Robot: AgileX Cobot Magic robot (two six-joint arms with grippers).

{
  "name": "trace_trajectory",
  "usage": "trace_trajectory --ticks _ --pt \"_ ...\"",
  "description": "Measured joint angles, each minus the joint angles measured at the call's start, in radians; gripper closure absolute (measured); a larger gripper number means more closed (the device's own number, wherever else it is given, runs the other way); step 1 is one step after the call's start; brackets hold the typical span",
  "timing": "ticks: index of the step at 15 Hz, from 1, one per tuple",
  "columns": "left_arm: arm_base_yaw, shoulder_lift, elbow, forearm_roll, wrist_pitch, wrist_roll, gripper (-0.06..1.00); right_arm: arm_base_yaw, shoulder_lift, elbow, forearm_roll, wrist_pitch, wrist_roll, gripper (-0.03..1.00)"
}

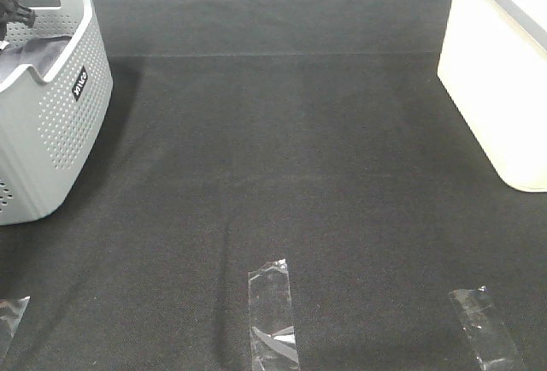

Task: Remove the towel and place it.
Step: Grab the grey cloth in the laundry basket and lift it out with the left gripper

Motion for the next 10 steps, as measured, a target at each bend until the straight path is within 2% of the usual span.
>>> trace_trajectory --ticks 7,10 --pt "0.0 0.038 -0.001 0.021 -0.031 0.0 0.44 0.0 -0.001 0.0 0.0 0.0 0.0 0.23" --pt "0.0 0.051 -0.001 0.064 -0.031 0.0 0.46 0.0 -0.001 0.0 0.0 0.0 0.0 0.23"
